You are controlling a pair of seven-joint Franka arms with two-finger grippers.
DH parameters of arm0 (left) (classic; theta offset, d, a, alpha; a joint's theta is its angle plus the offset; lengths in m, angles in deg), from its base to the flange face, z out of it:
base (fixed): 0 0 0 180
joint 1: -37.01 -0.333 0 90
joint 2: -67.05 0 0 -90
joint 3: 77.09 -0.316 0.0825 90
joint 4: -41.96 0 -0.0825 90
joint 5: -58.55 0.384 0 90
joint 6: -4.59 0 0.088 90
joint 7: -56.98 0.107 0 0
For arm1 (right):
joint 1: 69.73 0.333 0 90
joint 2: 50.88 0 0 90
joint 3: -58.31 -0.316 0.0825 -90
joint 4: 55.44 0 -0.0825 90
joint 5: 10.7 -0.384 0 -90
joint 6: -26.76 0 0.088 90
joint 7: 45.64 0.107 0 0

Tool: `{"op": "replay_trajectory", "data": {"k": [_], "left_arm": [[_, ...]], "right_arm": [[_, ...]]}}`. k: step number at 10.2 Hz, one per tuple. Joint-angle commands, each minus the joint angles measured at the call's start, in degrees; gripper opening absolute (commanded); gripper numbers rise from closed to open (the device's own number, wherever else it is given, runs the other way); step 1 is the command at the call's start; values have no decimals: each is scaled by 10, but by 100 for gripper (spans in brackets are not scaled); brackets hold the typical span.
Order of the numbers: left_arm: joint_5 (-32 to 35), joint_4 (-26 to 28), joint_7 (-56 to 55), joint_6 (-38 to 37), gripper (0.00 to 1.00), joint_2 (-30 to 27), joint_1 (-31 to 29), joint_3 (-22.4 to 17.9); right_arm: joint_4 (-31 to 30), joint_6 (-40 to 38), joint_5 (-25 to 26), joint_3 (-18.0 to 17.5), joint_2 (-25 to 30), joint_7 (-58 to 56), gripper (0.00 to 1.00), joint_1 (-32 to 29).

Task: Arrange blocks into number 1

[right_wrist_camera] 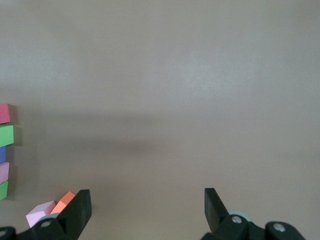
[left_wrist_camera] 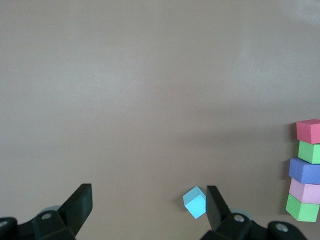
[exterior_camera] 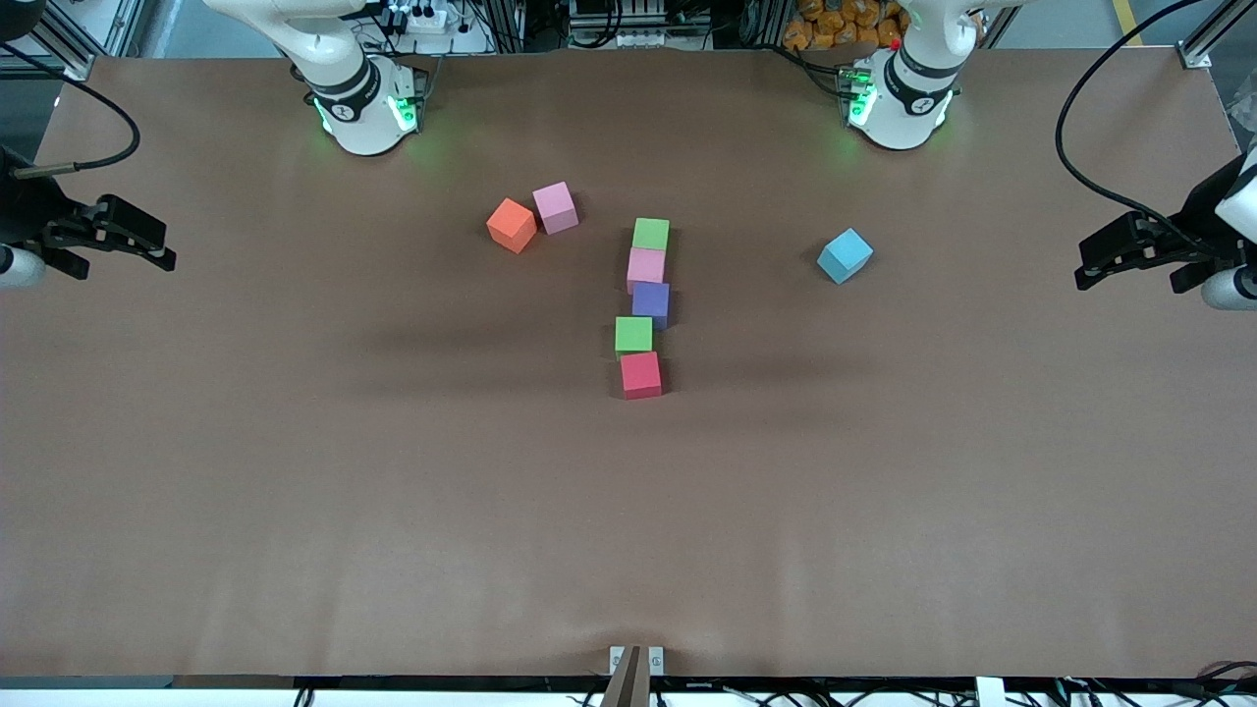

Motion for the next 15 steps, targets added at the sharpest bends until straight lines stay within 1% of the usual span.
{"op": "replay_trajectory", "data": {"k": [1, 3, 5, 9, 15], "left_arm": [[9, 15, 13, -9, 100, -17, -1, -5], [5, 16, 11, -9, 100, -16, 4, -6], [3, 16, 9, -9, 100, -14, 14, -7], [-1, 14, 10, -7, 100, -9, 14, -6], [-2, 14, 9, -7, 100, -8, 14, -6]], "right_arm": [[-19, 1, -4, -3, 7, -6, 100, -4], [-22, 17, -3, -2, 2, -4, 100, -4], [-22, 17, 4, -3, 6, 0, 100, 0], [-23, -10, 5, -5, 25, 1, 100, -2], [-22, 3, 5, -1, 23, 1, 100, -9]]}}
